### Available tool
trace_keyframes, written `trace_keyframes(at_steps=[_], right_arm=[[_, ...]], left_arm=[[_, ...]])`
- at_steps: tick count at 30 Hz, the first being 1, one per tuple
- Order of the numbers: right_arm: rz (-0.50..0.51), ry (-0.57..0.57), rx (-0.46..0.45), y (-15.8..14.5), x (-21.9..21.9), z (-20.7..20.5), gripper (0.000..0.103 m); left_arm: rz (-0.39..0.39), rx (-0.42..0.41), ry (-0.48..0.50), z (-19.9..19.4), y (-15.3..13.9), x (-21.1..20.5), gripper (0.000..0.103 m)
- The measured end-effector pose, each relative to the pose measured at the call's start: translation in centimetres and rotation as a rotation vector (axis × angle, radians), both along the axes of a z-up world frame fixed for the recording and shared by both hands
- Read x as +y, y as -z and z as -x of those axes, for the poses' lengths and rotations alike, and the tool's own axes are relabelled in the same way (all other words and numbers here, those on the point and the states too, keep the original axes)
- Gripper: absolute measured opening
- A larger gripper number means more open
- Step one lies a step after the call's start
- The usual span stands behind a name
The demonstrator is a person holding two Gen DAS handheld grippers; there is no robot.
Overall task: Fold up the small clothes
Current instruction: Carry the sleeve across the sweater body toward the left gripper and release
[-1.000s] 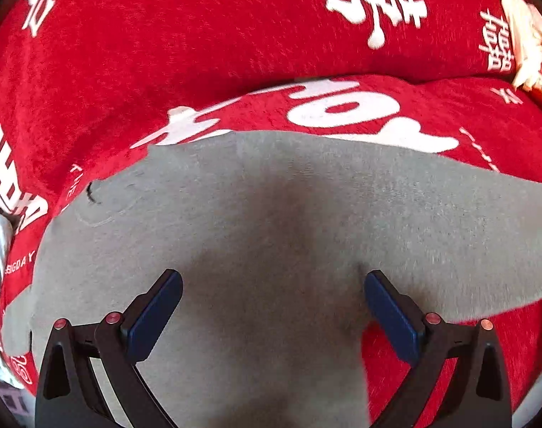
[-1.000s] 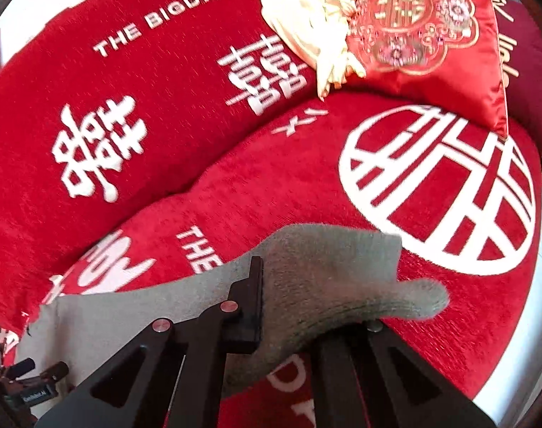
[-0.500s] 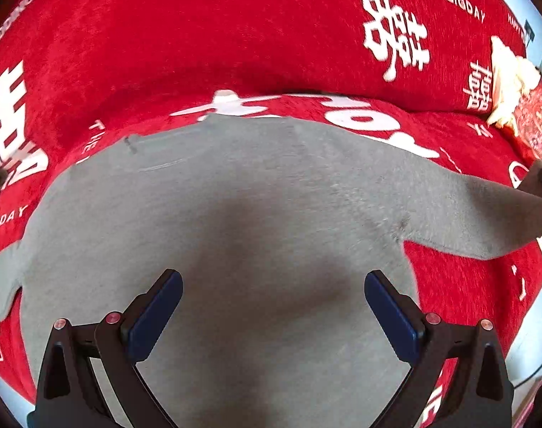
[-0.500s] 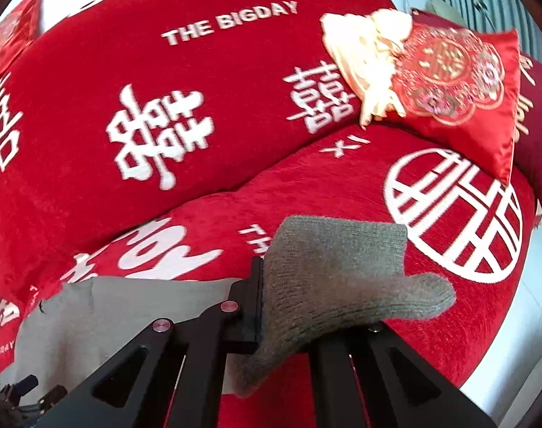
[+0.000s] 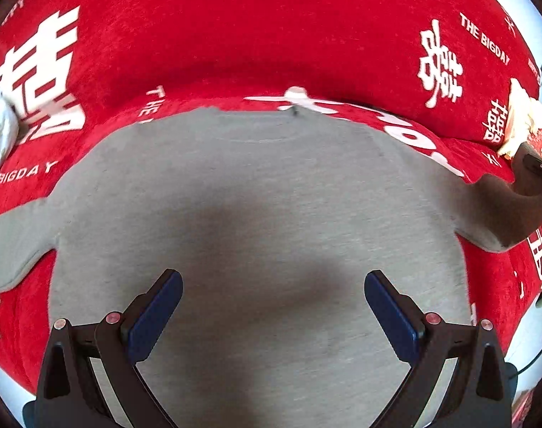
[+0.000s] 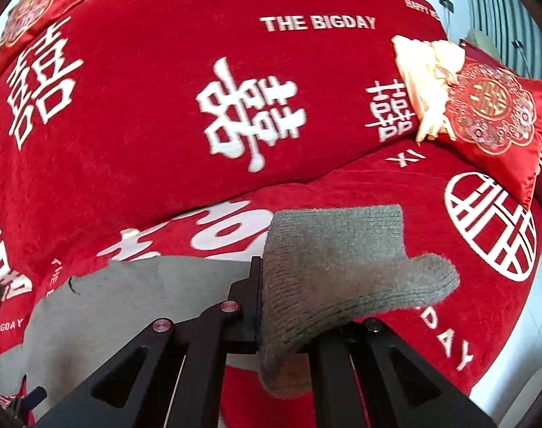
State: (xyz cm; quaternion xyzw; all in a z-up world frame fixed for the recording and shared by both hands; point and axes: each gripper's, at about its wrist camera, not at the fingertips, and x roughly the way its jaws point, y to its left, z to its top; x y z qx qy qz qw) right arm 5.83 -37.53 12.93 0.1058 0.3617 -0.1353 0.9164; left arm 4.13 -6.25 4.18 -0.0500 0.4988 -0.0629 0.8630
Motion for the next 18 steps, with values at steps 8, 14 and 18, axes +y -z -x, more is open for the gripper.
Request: trace_keyframes(at_steps=[8,14,18], right_arm=[[0.002,-0.064,0.016,0.3,6.6,-2.1,0.005],[0.018,-0.142,0.024,0.6,12.4,-3.9,0.005],[0.021,-0.198,0.036,1.2,16.3,-4.8,0.005]], left_arm=[[-0.007,0.02,-0.037,0.7,1.2,3.7,0.102],[0.018,0.045,-0.077,1.0,2.1,6.5,0.102],[0.02,0.04,-0.094,1.5,1.9,8.0,0.102]])
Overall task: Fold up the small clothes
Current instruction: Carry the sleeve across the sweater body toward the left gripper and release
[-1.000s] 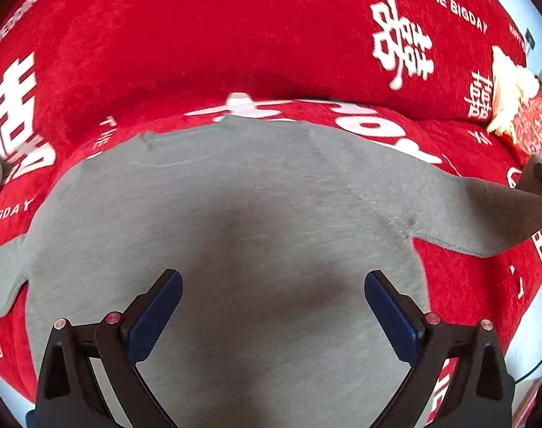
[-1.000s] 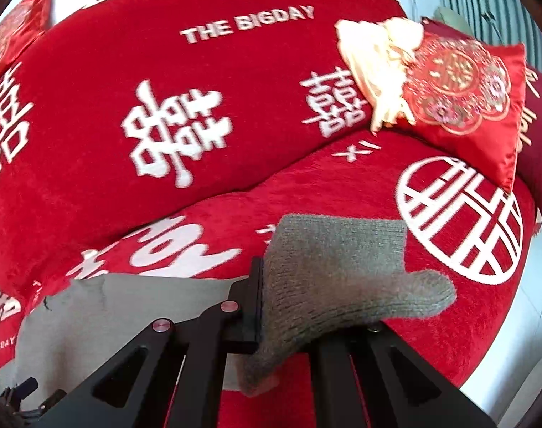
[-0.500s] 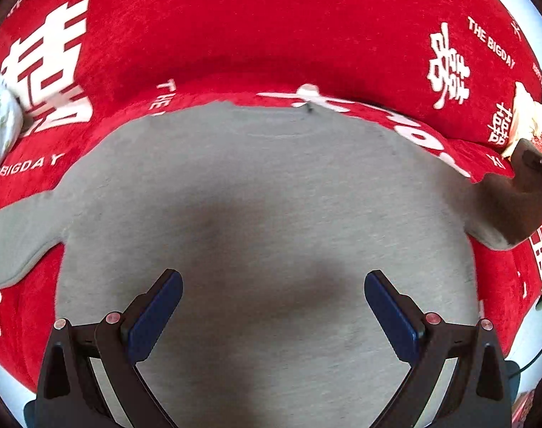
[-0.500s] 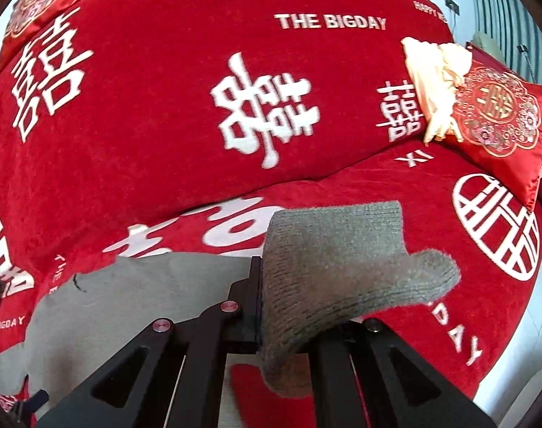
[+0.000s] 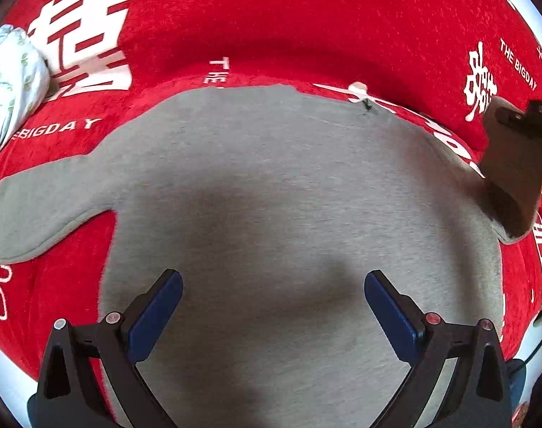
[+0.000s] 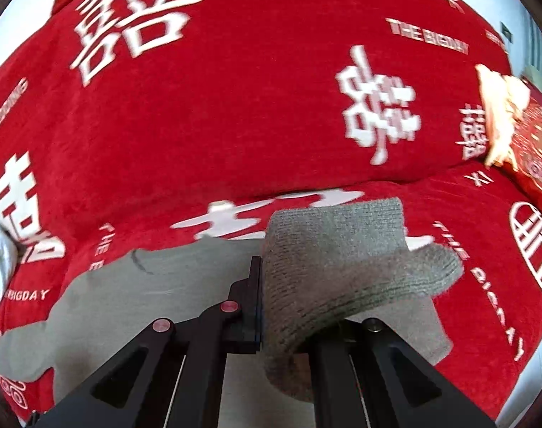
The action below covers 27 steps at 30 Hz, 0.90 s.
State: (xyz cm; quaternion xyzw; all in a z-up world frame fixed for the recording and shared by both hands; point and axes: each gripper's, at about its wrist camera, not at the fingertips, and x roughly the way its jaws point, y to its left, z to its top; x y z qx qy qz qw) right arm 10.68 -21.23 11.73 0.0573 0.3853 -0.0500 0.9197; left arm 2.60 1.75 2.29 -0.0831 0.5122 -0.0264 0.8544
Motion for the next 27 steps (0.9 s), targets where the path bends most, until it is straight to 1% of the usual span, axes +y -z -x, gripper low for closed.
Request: trace_keyframes(at_steps=[7,13,17,19,24,27], right_arm=[[-0.005,-0.113,0.035,1.6,7.6,-0.9,0.005],[0.005,-0.252,0.067,3.3,14.8,-1.1,0.005],[-0.004,-0.312,0.098,4.7,18.0,-0.8,0.005],[0.006,-0.339,0.115,5.6,19.2,-0.6,0.005],[0.03,-0.361,0.17,8.2,20.7,-0.8,0.005],[0.058,-0.384,0.206,9.5,21.4,-1.0,0.01]], left_arm=[[0.019,-0.019,-0.037,1.2,-0.8,2.8,0.102],[0.05,-0.035,-0.093,2.7,-1.4,5.7,0.102],[0.057,-0.045,-0.131,3.8,-1.6,7.8,0.102],[0.058,-0.039,-0.147,4.1,-1.4,8.6,0.102],[0.076,-0.01,-0.182,4.2,-0.4,10.0,0.102],[0.085,-0.005,-0.187,4.3,-0.2,10.2,0.102]])
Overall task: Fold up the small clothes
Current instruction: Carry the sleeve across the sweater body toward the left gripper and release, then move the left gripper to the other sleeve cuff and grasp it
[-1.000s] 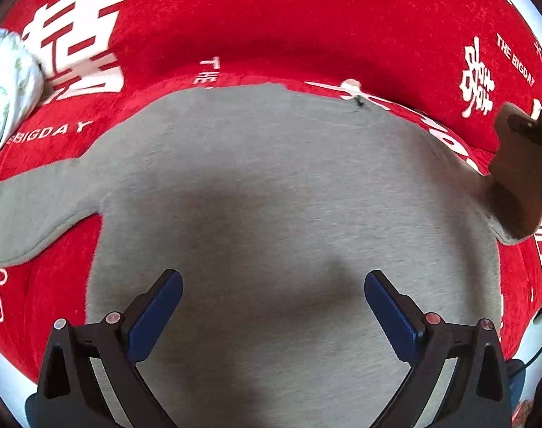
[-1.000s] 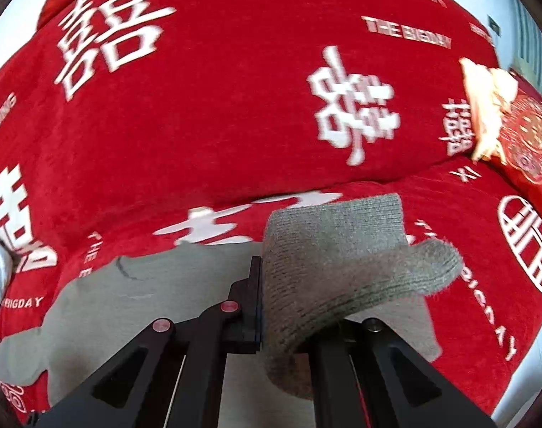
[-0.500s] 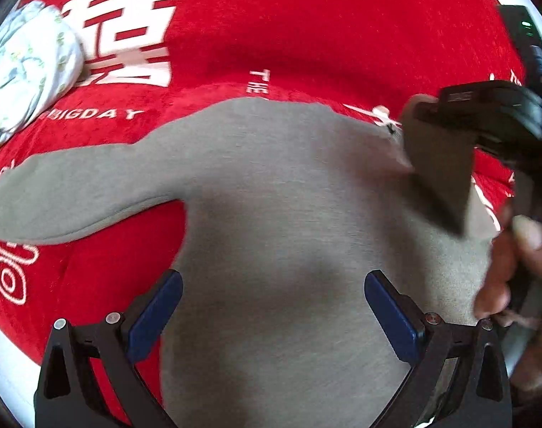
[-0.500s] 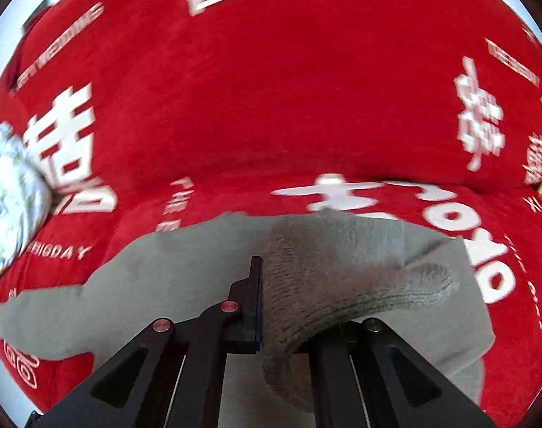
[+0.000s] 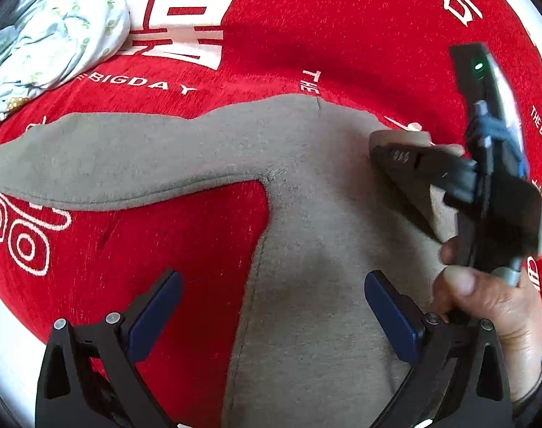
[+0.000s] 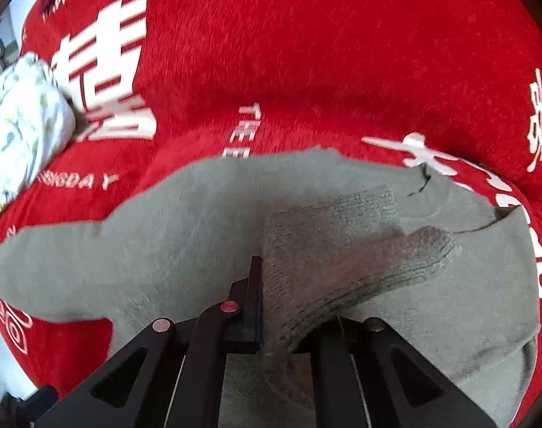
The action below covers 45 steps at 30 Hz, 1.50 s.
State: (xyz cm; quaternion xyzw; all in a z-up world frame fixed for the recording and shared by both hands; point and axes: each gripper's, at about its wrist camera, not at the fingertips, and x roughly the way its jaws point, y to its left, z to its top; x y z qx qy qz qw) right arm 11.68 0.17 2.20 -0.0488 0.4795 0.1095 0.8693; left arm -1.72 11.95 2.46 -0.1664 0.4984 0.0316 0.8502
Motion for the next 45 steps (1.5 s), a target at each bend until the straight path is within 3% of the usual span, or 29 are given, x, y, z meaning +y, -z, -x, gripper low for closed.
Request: trace_keyframes(at_steps=[2,4,6,11,16,18,20,22,25,28,31,35,38,41,45], right_arm=[[0.021,-0.033,0.028,0.6,0.3,0.1,0.03],[0.022,-0.062,0.028,0.4,0.3,0.5,0.071],[0.021,-0.093,-0.019,-0.9,0.0,1.5,0.08],[-0.08,-0.12,-0.091,-5.0,-4.2,2.9,0.08],[-0.143,-0.029,-0.1,-5.6,-11.2,2.1,0.081],[-0.204,-0.034,-0.096,-5.9,-12.7,2.3,0.081],[-0.203,-0.037,-0.118,-6.1,-13.5,2.8,0.081],[-0.149,0.014,-0.13,-5.6,-14.4,2.4,0.081],[-0.162,0.087,-0.057,-3.3,-17.2,0.4,0.081],[-0.096,0.136,-0.025,-1.0,-19.4,-1.6,0.081],[-0.036,0.207,0.011,1.1,-22.4,-3.5,0.08],[-0.167,0.26,0.002,1.3,-27.5,-4.2,0.08],[-0.076,0.263,-0.002,1.3,-28.0,-4.1,0.08],[-0.082,0.28,-0.063,-0.6,-27.8,-1.9,0.08],[-0.118,0.147,-0.098,-1.8,-25.6,1.6,0.081]], left_arm=[[0.001,-0.005,-0.001,0.0,-0.1,-0.1,0.102],[0.005,-0.011,-0.002,0.1,-0.3,-0.1,0.102],[0.014,-0.018,-0.003,0.2,-0.6,-0.3,0.102],[0.005,-0.038,0.015,-0.3,-1.7,-1.6,0.102],[-0.016,-0.071,0.055,-1.5,-3.2,-3.9,0.102],[-0.017,-0.078,0.072,-1.7,-3.5,-5.0,0.102],[-0.026,-0.072,0.101,-2.0,-3.6,-6.4,0.102],[-0.04,-0.067,0.123,-2.5,-3.5,-7.5,0.102],[-0.056,-0.069,0.162,-3.9,-3.3,-9.4,0.102],[-0.095,-0.066,0.18,-6.4,-2.6,-10.8,0.102],[-0.123,-0.016,0.187,-9.0,-0.9,-11.6,0.102],[-0.134,0.058,0.169,-10.8,1.7,-11.9,0.102],[-0.205,0.05,0.178,-11.0,2.1,-13.2,0.102],[-0.191,0.026,0.186,-10.4,1.5,-13.5,0.102],[-0.237,0.024,0.187,-9.8,1.9,-13.6,0.102]])
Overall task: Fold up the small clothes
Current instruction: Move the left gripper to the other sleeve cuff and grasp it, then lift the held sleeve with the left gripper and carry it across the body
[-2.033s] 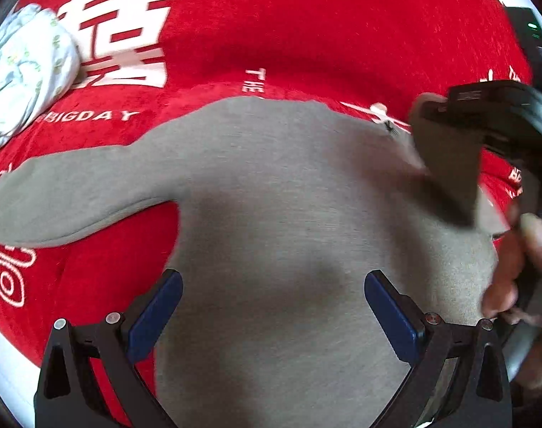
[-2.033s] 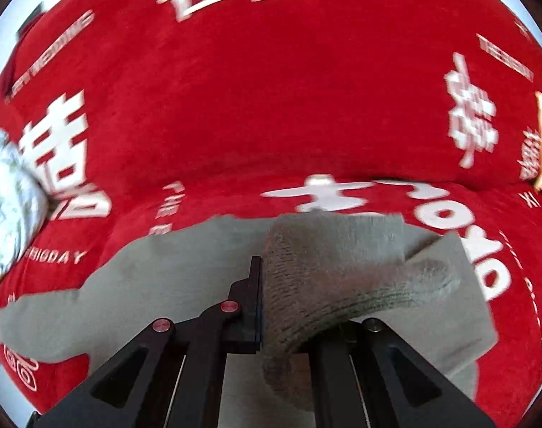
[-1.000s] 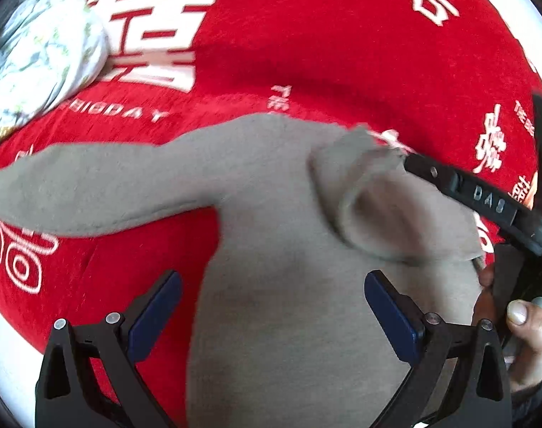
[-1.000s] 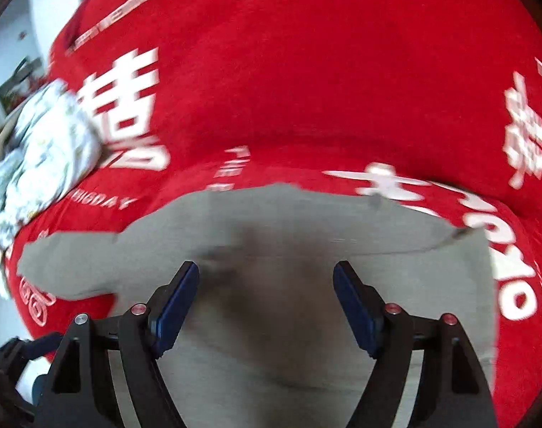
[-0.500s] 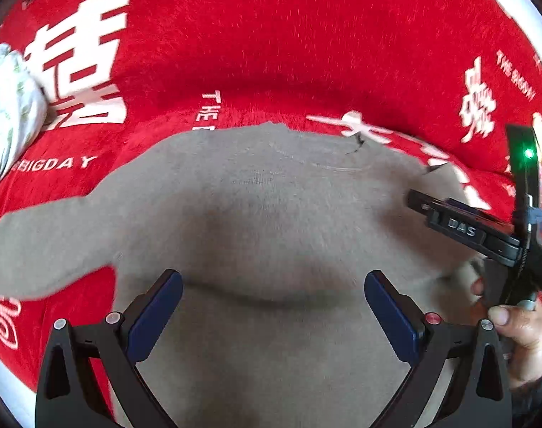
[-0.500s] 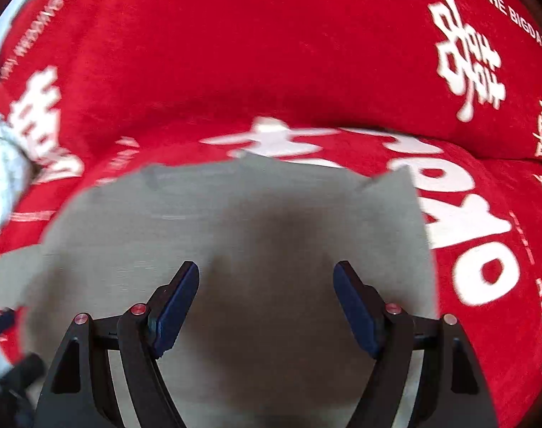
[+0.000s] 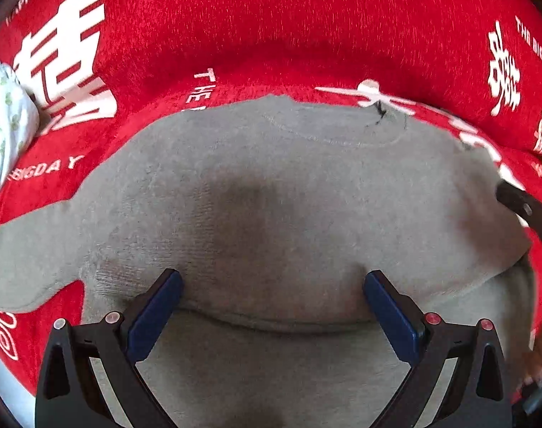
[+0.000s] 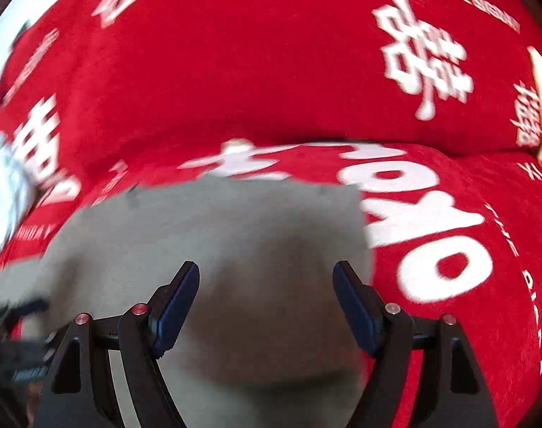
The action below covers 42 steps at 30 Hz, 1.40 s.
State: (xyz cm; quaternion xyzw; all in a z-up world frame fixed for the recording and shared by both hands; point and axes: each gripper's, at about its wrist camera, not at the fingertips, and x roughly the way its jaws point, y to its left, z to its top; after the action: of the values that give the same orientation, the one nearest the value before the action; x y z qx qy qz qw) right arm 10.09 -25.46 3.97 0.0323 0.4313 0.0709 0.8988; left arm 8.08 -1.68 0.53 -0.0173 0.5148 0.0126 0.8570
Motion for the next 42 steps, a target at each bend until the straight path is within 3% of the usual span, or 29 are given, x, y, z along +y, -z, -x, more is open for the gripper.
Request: trace_keyframes(at_steps=[3,6,10,15,18,21,29,33,34,37,38,39,40,41,42], right_arm=[[0.051,-0.016,0.083,2.2,0.5,1.1,0.08],[0.067,0.006,0.045,2.4,-0.1,2.2,0.079],[0.211,0.078,0.008,1.0,2.1,3.5,0.081],[0.118,-0.069,0.041,1.8,6.0,3.7,0.083],[0.168,-0.041,0.005,2.9,7.1,3.9,0.087],[0.156,-0.033,0.002,3.0,6.8,3.8,0.088],[0.166,-0.028,-0.016,3.4,7.4,4.1,0.088],[0.169,-0.025,-0.019,3.4,7.4,4.2,0.088],[0.168,-0.026,-0.019,3.4,7.4,4.2,0.088],[0.173,-0.025,-0.022,3.4,7.3,4.2,0.088],[0.173,-0.026,-0.022,3.4,7.3,4.2,0.088],[0.172,-0.026,-0.022,3.4,7.3,4.2,0.088],[0.172,-0.026,-0.022,3.4,7.3,4.2,0.088],[0.173,-0.027,-0.023,3.4,7.3,4.2,0.088],[0.173,-0.027,-0.023,3.4,7.3,4.2,0.088]], left_arm=[[-0.005,-0.01,-0.004,0.4,-0.1,0.1,0.102],[0.031,-0.007,-0.02,1.2,-0.3,0.8,0.103],[0.056,0.006,-0.044,2.6,-0.1,1.6,0.102],[0.064,-0.029,-0.111,4.6,-0.6,4.4,0.102],[0.095,-0.037,-0.245,5.7,-1.0,9.5,0.102],[0.118,-0.051,-0.399,6.8,-1.3,15.0,0.102],[0.166,-0.056,-0.944,12.5,0.4,33.0,0.102],[0.217,-0.038,-1.014,12.7,2.3,37.4,0.102],[0.18,-0.057,-1.035,12.1,2.2,38.1,0.102],[0.172,-0.066,-1.008,10.2,2.0,39.8,0.101],[0.178,-0.079,-0.996,9.7,1.7,40.1,0.084],[0.168,-0.09,-0.994,9.5,1.2,40.2,0.049],[0.172,-0.098,-0.978,9.2,0.8,40.1,0.029],[0.249,-0.1,-0.943,9.0,1.0,40.6,0.015],[0.264,-0.101,-0.951,8.9,0.9,40.9,0.014]])
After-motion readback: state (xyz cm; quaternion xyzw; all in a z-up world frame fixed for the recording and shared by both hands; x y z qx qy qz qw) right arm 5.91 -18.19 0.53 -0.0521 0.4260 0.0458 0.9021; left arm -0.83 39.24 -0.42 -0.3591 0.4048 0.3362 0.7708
